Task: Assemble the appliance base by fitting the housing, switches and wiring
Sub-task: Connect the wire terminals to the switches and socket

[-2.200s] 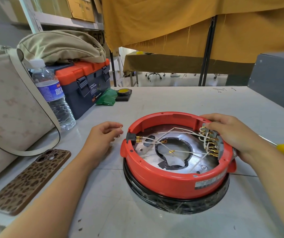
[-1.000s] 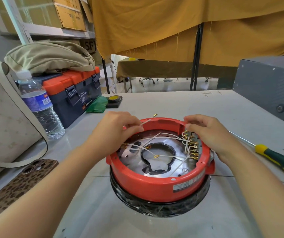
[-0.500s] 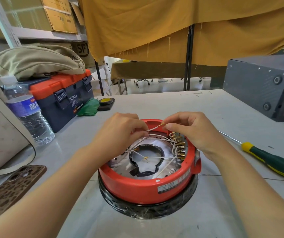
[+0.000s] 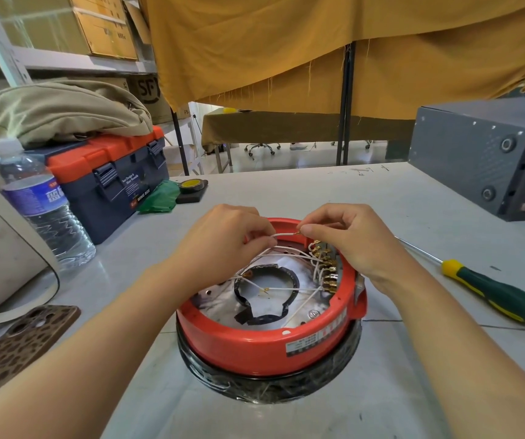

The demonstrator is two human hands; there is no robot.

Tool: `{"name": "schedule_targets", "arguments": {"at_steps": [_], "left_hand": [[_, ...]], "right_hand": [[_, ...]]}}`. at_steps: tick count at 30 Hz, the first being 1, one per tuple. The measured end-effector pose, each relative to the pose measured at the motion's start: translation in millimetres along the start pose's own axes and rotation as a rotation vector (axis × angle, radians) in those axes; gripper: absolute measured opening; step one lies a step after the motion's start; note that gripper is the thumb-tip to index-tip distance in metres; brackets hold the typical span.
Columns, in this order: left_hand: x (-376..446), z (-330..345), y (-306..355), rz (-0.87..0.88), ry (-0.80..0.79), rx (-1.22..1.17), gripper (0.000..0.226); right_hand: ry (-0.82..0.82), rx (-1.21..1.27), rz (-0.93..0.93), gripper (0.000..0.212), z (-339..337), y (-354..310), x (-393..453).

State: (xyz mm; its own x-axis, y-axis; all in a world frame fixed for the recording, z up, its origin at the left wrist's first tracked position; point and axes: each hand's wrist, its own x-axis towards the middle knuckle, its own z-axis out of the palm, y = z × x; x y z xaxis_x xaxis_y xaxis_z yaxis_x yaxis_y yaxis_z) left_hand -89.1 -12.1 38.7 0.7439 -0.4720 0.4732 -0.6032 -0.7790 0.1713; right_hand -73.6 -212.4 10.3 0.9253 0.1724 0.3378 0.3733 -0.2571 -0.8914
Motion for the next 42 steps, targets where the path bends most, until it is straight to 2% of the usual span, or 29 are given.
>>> {"name": "schedule_targets", "arguments": {"at_steps": [9,19,24,26,29,31,33,35,38,42], "left_hand": [[14,12,19,-0.015,0.031,-0.128,0.007],[15,17,22,0.061,0.053,-0.017,0.009],[14,16,21,0.045,0.045,-0.042,0.008],[13,16,21,0.032,0.026,-0.078,0.007],[12,16,20,-0.005,-0.011,-0.135,0.005],[11,16,20,-0.018,-0.033,-0.157,0.003],[10,16,20,-0.027,-0.058,-0.171,0.002],[10,15,21,-0.030,-0.084,-0.182,0.001],[11,14,24,-0.026,-0.121,-0.189,0.001],[14,13,28,-0.025,-0.170,-0.214,0.003]], "right_hand": [[-0.006,0.090,0.056,0.012,0,-2,0],[-0.028,0.113,0.151,0.010,-1,-1,1],[-0.021,-0.027,0.195,0.014,-5,0,1],[-0.036,-0.147,0.235,0.025,-9,4,4],[-0.079,-0.198,0.306,0.035,-13,7,6],[-0.104,-0.222,0.337,0.030,-14,8,6],[-0.104,-0.236,0.340,0.016,-13,8,5],[-0.090,-0.225,0.324,0.012,-12,8,6],[-0.075,-0.138,0.314,0.023,-10,12,8],[-0.065,0.015,0.285,0.024,-2,16,7]]}}
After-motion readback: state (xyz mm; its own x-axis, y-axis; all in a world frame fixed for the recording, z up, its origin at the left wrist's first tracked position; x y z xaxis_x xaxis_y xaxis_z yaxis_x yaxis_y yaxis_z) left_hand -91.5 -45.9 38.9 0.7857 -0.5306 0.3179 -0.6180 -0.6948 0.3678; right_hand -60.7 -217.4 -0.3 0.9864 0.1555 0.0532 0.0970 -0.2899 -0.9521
